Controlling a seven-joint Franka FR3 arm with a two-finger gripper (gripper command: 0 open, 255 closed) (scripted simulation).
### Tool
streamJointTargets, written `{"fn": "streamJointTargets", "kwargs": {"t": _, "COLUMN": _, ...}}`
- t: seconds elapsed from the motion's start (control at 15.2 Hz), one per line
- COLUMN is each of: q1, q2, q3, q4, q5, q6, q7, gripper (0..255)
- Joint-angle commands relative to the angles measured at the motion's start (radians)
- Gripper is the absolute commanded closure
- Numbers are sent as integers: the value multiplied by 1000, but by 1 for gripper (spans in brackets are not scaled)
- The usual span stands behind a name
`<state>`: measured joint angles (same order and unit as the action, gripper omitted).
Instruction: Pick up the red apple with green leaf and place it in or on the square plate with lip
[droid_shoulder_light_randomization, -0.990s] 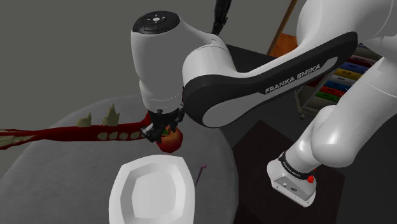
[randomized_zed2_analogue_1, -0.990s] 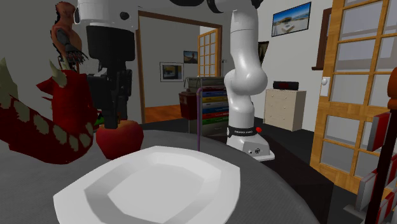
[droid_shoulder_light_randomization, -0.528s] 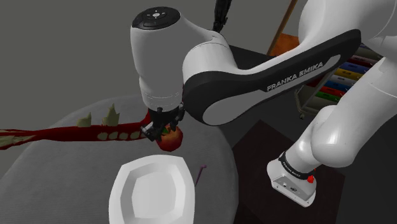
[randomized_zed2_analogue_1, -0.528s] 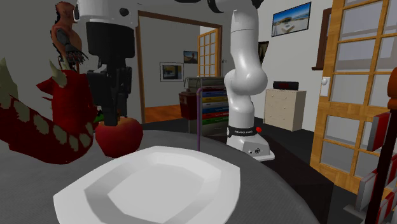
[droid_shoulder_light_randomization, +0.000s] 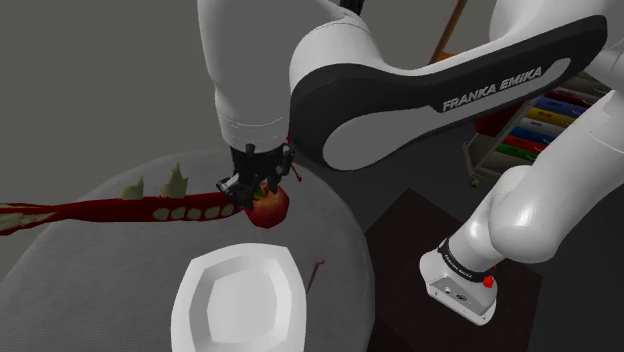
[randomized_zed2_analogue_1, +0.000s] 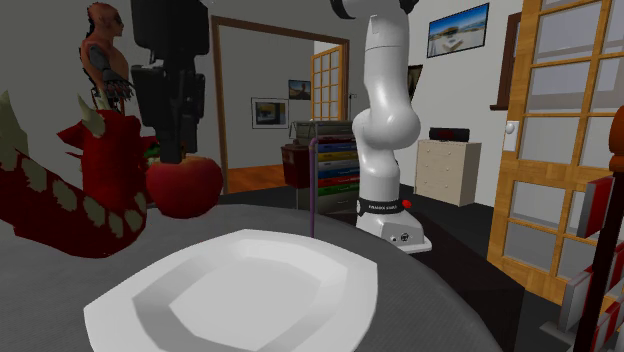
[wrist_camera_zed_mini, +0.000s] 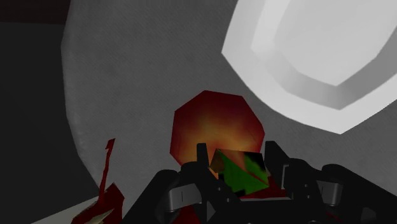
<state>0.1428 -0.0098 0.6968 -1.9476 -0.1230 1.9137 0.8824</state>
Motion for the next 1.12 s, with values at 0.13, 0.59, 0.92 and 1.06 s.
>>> {"fn": "streamJointTargets", "kwargs": {"t": 0.13, "q1": 0, "q2": -9, "q3": 0, "q4": 47, "q5": 8, "q6": -54, "q7": -9, "gripper": 255}}
{"fn": "streamJointTargets", "kwargs": {"t": 0.59, "q1": 38, "q2": 19, "q3": 39, "q4": 153, "q5": -5, "q6": -147, "q7": 61, "gripper": 255}}
{"fn": "streamJointTargets", "kwargs": {"t": 0.92, "q1": 119, "q2": 109, "q3": 103, "q4": 278, "q5": -63, "q6": -227, "q7": 205, "gripper": 255}}
{"fn": "streamJointTargets", "kwargs": {"t": 1.06, "q1": 162, "q2": 157, "q3": 124, "q4": 339, "q5": -96, "q6": -264, "q7": 265, "gripper": 255}}
